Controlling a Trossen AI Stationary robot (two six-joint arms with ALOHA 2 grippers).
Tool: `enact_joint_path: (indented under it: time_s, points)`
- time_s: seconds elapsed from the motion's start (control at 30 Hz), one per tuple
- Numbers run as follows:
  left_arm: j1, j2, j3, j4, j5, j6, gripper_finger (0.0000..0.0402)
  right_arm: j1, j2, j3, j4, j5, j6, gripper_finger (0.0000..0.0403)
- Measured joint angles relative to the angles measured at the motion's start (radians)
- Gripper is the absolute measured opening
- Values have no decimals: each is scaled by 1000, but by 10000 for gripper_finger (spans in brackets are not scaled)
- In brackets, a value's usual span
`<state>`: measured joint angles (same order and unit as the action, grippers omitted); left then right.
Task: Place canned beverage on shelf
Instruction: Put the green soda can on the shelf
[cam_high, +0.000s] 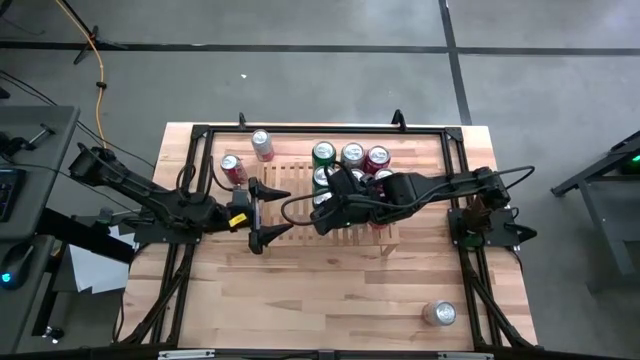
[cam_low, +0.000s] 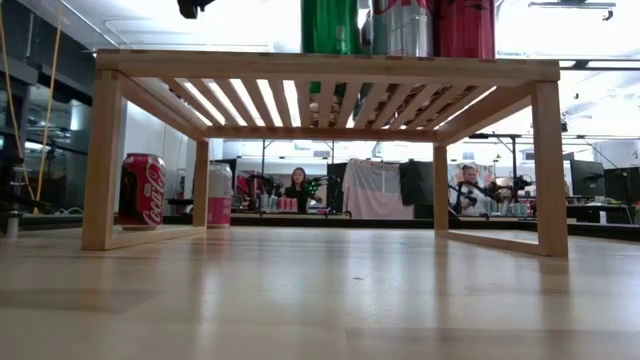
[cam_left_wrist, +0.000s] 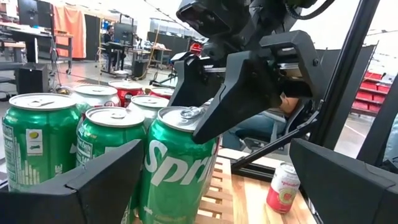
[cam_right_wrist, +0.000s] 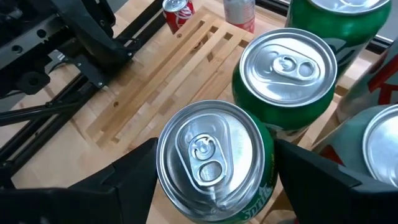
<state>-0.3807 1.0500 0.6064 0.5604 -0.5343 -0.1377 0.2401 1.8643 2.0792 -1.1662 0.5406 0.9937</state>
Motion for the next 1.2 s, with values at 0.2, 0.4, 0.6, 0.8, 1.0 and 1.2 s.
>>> enact_joint_path:
  time_s: [0.2, 0.4, 0.6, 0.8, 1.0, 1.2]
  points:
    - [0, 0, 0, 0, 0, -9, 396, 0, 0, 0, 0, 0, 0, 285]
    - [0, 0, 0, -3, 0, -14, 396, 0, 0, 0, 3, -1, 0, 286]
    - [0, 0, 0, -5, 0, -18, 396, 0, 0, 0, 3, -5, -1, 286]
    - [0, 1, 0, -19, 0, -27, 395, 0, 0, 0, 2, -30, -57, 287]
    - [0, 1, 0, -27, 0, -44, 395, 0, 0, 0, -10, -37, -60, 287]
    - [1, 1, 0, -26, 0, -44, 395, 0, 0, 0, -13, -36, -60, 287]
